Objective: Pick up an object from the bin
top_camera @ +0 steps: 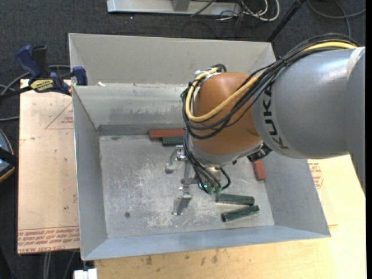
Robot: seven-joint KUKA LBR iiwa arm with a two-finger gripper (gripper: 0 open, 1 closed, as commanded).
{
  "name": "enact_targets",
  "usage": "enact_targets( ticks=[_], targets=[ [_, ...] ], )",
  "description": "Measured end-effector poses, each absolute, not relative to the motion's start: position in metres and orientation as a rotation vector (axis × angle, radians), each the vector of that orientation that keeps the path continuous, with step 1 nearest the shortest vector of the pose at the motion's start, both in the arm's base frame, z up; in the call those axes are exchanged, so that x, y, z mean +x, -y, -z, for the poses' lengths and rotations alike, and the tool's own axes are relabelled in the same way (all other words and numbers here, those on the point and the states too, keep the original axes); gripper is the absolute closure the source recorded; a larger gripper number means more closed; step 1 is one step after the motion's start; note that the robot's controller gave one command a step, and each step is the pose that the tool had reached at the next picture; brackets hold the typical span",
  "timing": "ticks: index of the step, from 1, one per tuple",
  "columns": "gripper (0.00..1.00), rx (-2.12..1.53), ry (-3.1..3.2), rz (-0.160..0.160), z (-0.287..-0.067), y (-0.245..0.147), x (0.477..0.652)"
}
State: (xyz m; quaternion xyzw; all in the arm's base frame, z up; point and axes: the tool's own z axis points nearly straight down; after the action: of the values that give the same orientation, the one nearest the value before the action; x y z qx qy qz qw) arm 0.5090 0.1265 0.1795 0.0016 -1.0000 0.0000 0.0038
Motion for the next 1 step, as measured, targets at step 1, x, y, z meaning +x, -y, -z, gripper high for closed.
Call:
enact_targets(
  ticks=[1],
  targets=[
    [0.0,0.001,3.141,0.002,-0.1833,-0.126,0.5109]
  ],
)
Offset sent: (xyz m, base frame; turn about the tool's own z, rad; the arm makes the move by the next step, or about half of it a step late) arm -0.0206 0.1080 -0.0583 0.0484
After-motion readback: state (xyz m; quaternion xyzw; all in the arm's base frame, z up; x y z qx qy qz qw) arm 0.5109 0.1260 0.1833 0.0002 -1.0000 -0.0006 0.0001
